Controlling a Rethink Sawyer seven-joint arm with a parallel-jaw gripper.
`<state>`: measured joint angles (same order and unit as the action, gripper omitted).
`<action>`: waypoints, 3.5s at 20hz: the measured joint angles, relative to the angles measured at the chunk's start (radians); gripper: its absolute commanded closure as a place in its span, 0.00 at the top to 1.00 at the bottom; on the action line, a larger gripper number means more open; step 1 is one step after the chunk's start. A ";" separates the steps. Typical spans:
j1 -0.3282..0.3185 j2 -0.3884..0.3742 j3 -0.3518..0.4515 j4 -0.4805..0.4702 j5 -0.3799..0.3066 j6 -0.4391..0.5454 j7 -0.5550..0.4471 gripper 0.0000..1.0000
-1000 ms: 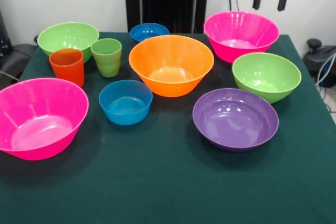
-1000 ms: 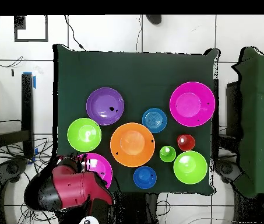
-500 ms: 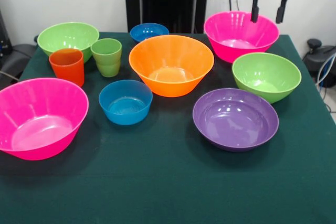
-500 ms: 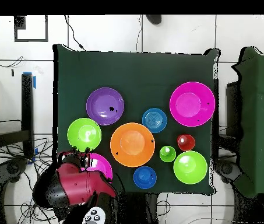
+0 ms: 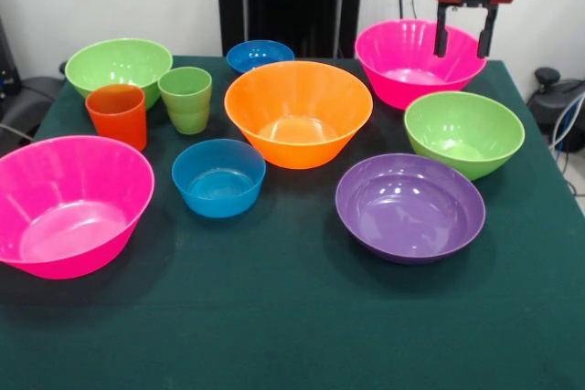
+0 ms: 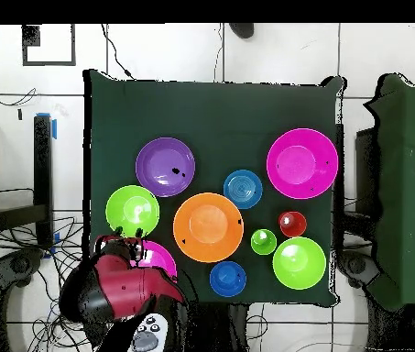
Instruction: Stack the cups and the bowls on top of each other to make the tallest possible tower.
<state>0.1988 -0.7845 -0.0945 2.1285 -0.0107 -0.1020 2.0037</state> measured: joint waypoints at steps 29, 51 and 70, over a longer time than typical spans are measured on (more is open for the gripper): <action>0.029 0.041 0.061 0.043 0.006 -0.062 0.169 1.00; 0.150 0.106 -0.020 0.048 0.085 -0.124 0.262 1.00; 0.163 0.175 -0.049 0.048 0.130 -0.237 0.271 1.00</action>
<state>0.3619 -0.6091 -0.1433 2.1762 0.1192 -0.3389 2.2752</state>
